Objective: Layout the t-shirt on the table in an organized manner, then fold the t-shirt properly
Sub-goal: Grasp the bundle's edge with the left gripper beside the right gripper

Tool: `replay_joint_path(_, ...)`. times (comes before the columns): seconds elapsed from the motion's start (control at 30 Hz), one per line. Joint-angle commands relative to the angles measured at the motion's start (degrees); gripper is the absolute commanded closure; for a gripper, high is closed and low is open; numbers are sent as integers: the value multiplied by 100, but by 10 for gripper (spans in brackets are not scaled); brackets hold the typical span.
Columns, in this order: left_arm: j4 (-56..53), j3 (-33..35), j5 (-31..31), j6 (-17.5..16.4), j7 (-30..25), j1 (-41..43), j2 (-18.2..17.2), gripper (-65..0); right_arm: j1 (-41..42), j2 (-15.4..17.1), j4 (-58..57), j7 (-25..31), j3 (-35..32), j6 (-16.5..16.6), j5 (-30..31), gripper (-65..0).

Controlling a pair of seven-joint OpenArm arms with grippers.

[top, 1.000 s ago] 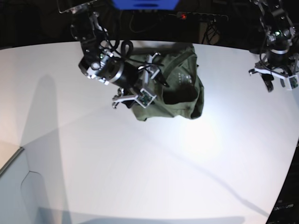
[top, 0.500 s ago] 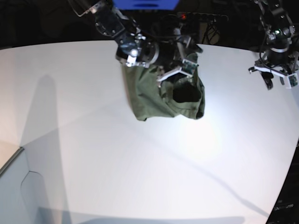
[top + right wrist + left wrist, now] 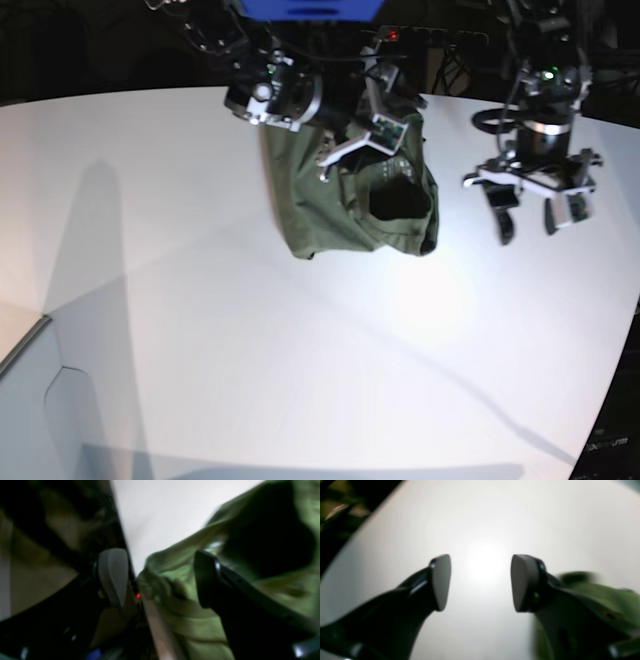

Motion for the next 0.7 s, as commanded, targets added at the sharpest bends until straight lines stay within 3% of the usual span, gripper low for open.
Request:
replay_joint_path(0.0, 121, 221, -20, 33, -110, 9, -34, -399, -12, -46, 205, 107, 113, 75, 95, -415)
replay_joint_path(0.3, -274, 1645, 16, 59, -110, -96, -60, -399, -337, -38, 689, 107, 746, 102, 95, -415)
replay_joint_path(0.67, -916, 1443, -2, 94, -119, -378, -60, -399, -443, 59, 715, 116, 896, 102, 95, -415)
